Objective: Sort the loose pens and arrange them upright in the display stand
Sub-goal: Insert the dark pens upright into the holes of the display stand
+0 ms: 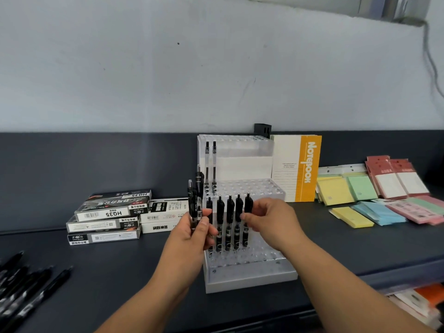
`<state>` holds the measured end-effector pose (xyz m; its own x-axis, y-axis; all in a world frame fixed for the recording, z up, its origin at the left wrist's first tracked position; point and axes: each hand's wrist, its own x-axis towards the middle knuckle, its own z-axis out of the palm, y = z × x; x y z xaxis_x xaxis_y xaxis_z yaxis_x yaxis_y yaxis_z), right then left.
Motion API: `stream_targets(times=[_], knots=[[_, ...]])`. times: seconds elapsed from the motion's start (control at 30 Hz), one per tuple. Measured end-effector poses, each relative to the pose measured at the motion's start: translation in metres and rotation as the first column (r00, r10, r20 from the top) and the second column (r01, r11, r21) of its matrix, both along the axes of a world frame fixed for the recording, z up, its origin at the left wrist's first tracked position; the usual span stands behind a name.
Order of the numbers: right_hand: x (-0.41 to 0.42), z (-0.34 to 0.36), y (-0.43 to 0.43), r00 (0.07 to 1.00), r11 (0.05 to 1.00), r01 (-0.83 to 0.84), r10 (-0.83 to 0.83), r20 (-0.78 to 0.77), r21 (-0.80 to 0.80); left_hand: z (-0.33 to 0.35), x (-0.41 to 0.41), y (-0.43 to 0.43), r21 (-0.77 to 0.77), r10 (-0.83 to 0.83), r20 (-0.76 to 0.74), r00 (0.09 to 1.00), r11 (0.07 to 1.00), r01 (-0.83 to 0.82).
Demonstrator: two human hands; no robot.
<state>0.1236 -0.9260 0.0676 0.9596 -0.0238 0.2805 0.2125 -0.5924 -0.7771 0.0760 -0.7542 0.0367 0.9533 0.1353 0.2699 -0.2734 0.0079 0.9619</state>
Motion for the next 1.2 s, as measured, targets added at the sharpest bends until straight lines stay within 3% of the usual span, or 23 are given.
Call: stream_targets(times=[0.1, 0.3, 0.47, 0.53, 0.67, 0.73, 0.8, 0.9, 1.07, 1.2], knots=[[-0.001, 0.003, -0.005, 0.999, 0.999, -0.037, 0.036, -0.029, -0.038, -0.001, 0.001, 0.000, 0.008, -0.004, 0.007, 1.000, 1.000, 0.003], [0.001, -0.005, 0.002, 0.995, 0.980, 0.099, -0.093, 0.039, -0.173, -0.002, -0.002, -0.004, 0.060, -0.023, 0.010, 1.000, 0.998, 0.022], [-0.001, -0.005, 0.003, 0.994, 0.976, 0.105, -0.099, 0.038, -0.189, -0.003, -0.002, -0.005, 0.084, -0.032, 0.014, 0.999, 0.996, 0.030], [-0.004, -0.003, 0.000, 0.996, 0.985, 0.094, -0.092, 0.020, -0.142, -0.003, -0.003, -0.004, 0.086, -0.039, 0.016, 0.999, 0.996, 0.038], [-0.020, 0.009, 0.001, 0.981, 0.992, 0.093, -0.105, 0.161, 0.080, -0.002, -0.003, -0.005, 0.124, -0.084, 0.002, 0.996, 0.989, 0.083], [-0.028, 0.019, 0.008, 0.994, 0.958, -0.077, 0.052, 0.096, 0.278, -0.001, -0.003, -0.006, 0.156, -0.139, -0.022, 0.990, 0.978, 0.140], [-0.034, 0.025, 0.013, 0.962, 0.863, -0.239, 0.271, -0.009, 0.446, -0.001, -0.004, -0.008, 0.217, -0.197, -0.043, 0.979, 0.955, 0.202], [-0.034, 0.028, 0.011, 0.922, 0.801, -0.313, 0.385, -0.038, 0.511, 0.001, -0.006, -0.011, 0.275, -0.242, -0.055, 0.969, 0.929, 0.248], [-0.028, 0.025, 0.002, 0.969, 0.870, -0.228, 0.246, 0.016, 0.438, 0.001, -0.004, -0.010, 0.185, -0.107, 0.022, 0.994, 0.977, 0.101], [-0.022, 0.027, -0.010, 0.990, 0.953, -0.067, 0.026, 0.139, 0.295, 0.005, -0.004, -0.010, 0.234, -0.032, 0.084, 0.996, 0.972, 0.011]])
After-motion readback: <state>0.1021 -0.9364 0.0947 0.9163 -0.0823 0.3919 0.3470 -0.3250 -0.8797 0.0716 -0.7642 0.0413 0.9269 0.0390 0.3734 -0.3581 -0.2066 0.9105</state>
